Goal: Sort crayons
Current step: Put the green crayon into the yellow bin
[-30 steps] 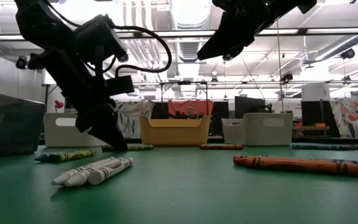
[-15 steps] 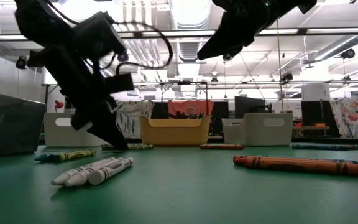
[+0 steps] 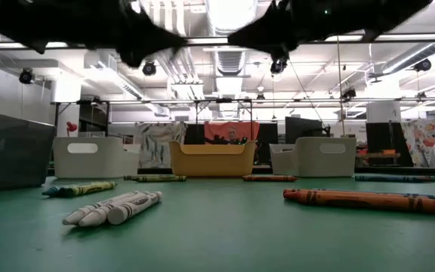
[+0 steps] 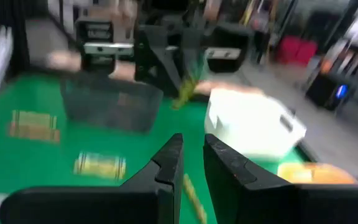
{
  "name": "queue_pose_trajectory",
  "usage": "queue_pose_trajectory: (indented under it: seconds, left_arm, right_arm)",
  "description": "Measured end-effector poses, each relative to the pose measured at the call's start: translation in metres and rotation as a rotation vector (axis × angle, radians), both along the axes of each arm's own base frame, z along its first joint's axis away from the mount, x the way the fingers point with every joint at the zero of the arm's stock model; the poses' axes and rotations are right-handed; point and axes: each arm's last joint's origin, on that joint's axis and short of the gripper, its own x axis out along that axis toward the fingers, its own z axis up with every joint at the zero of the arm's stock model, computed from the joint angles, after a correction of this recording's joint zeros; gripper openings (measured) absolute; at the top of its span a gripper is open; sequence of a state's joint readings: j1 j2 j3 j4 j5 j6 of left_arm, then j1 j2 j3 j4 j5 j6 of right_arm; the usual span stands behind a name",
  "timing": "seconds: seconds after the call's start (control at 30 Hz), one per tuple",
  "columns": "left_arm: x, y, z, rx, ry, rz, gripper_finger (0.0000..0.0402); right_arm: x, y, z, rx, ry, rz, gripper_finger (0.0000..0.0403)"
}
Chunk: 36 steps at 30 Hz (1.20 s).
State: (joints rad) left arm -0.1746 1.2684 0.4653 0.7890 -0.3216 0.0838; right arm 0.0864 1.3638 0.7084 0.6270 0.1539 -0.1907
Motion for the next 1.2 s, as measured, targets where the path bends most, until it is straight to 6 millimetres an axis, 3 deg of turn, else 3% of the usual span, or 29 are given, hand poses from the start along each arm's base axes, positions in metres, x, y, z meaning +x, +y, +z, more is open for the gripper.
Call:
queue_pose_trajectory:
  seconds: [0.17,0.3,0.53,0.77,0.93,1.2]
  left_arm:
    - [-0.011,0.0,0.0,-0.018,-0.171,-0.034,0.0]
    - [-0.007,0.0,-0.001,-0.025,-0.213,-0.031,0.0]
    - [0.006,-0.002,-0.002,0.002,-0.202,-0.024,0.0]
    - [0.011,-0.003,0.0,0.009,-0.206,-0.022,0.0]
    - [0.011,-0.002,0.0,0.006,-0.202,0.018,0.0]
    - [0.017,-0.002,-0.002,0.01,-0.189,0.054,0.0]
  right_arm:
    - [0.001,-0.001,-0.004,0.049,-0.218,-0.001,0.0052]
    - [0.011,-0.001,-0.004,0.079,-0.323,0.002,0.0054]
    - [0.036,0.002,0.002,0.141,-0.356,0.027,0.0109]
    - [0.042,0.002,0.006,0.133,-0.368,0.035,0.0155]
    - [0.042,0.002,0.009,0.116,-0.376,0.034,0.0146]
    - [0.053,-0.002,0.01,0.11,-0.357,0.016,0.0091]
